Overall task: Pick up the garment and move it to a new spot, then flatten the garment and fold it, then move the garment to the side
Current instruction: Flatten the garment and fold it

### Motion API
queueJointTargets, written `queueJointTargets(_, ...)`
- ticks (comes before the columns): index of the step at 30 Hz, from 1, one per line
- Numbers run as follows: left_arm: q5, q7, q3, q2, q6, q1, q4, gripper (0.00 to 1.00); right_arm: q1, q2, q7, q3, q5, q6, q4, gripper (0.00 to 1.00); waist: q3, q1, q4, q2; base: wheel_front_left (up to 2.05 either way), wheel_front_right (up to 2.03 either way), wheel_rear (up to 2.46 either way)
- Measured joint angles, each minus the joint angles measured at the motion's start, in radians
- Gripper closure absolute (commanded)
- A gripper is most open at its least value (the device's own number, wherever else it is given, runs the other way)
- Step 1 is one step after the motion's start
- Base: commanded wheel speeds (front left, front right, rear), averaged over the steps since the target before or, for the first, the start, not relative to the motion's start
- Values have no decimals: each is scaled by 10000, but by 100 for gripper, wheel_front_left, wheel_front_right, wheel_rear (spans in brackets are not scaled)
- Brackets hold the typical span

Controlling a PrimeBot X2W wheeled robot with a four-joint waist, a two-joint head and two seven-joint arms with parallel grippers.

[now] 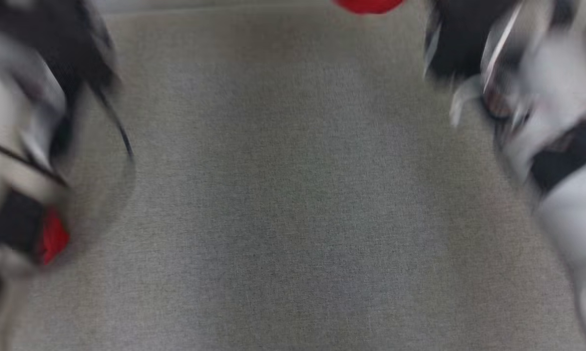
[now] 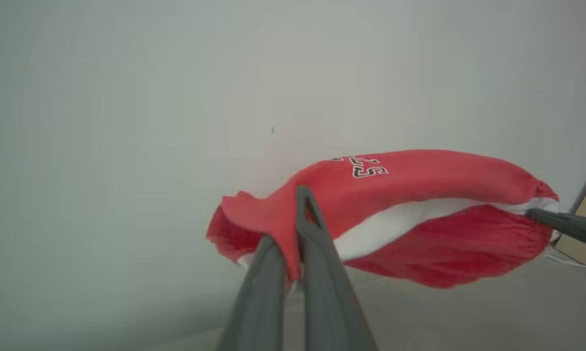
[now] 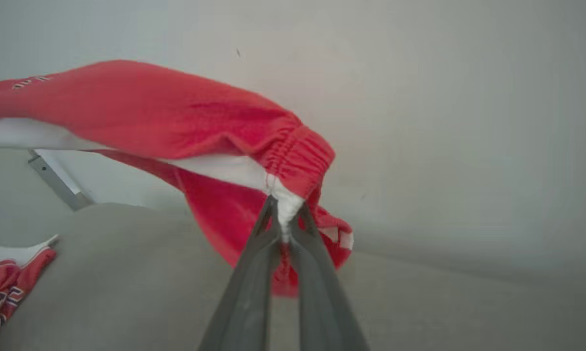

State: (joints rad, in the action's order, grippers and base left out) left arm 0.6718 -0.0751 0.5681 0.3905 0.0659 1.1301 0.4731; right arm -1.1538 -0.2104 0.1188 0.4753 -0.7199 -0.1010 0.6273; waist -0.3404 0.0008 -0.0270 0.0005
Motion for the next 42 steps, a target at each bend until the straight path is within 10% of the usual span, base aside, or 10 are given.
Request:
queueJointTargets(10,150,-506,1482,-86,21,-4700,637,100,4246,-109,-1237,938,-240,-222,180,100,556,-8,81,-3,0,0,0)
queueJointTargets(42,1047,-476,2353,-58,-128,-9465,290,100,9613,-1490,-1613,2510,-1289,-238,-1024,100,4050,-10,-397,-7,0,0,0)
